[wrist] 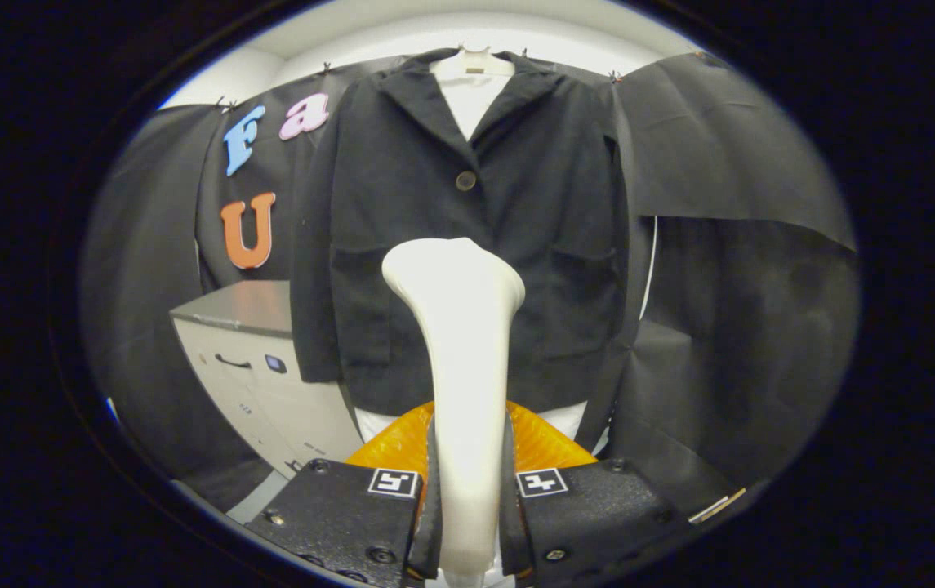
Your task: Iron the clothes twice with a garment steamer, once on the left side and once on the right side.
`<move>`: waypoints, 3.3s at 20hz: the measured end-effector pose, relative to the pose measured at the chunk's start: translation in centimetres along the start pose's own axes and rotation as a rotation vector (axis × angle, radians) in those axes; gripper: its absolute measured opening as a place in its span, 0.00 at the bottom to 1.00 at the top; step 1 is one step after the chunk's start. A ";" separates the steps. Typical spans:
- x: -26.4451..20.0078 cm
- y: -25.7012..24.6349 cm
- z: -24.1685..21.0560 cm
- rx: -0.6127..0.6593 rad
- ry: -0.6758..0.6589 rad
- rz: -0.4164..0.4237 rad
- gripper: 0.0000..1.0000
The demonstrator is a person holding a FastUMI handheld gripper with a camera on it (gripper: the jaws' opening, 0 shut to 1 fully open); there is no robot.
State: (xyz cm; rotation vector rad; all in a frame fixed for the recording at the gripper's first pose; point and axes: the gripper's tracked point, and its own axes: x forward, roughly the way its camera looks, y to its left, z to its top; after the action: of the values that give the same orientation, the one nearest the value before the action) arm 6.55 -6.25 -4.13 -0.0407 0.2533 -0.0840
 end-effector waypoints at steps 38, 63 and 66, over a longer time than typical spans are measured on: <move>7.6 -10.8 30.6 0.011 -0.467 -0.075 0.31; 7.1 -9.4 10.2 0.009 -0.182 -0.140 0.31; 7.1 -9.1 8.4 0.004 -0.156 -0.145 0.31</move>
State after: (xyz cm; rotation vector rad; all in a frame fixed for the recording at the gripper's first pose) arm 14.82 -15.67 2.74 -0.0616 0.0937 -0.2243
